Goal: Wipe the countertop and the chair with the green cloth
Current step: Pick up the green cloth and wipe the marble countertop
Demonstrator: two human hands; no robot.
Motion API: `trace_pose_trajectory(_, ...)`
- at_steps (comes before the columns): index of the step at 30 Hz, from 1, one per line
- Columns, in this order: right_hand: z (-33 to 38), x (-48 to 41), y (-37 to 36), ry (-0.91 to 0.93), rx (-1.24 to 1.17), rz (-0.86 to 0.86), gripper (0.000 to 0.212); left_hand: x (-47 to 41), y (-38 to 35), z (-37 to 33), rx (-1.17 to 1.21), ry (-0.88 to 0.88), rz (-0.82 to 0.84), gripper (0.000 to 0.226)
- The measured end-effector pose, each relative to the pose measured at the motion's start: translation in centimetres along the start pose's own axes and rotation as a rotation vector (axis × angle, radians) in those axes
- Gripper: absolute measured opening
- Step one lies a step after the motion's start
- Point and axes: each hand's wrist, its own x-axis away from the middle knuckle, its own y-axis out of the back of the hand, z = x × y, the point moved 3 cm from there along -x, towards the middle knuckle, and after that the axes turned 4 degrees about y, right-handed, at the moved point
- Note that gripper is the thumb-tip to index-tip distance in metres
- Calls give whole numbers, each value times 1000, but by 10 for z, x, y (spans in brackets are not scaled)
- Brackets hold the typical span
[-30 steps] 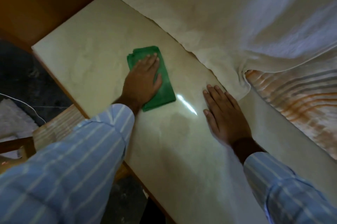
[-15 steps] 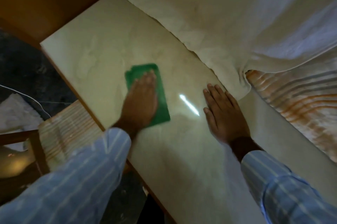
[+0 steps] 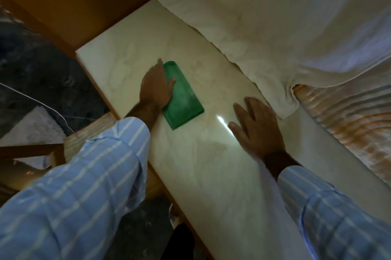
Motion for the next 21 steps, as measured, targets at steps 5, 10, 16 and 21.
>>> trace_pose_trajectory(5,67,-43,-12,-52,-294,0,59,-20,10,9,-46,122,105,75)
trace_pose_trajectory(10,107,-70,-11,-210,-415,-10,45,7,22,26,19,107,105,57)
trace_pose_trajectory(16,138,-83,-14,-313,-627,80,31,85,30,91,646,357,45,36)
trace_pose_trajectory(21,215,-83,-22,-242,-879,71,16,165,41,160,1130,549,-81,28)
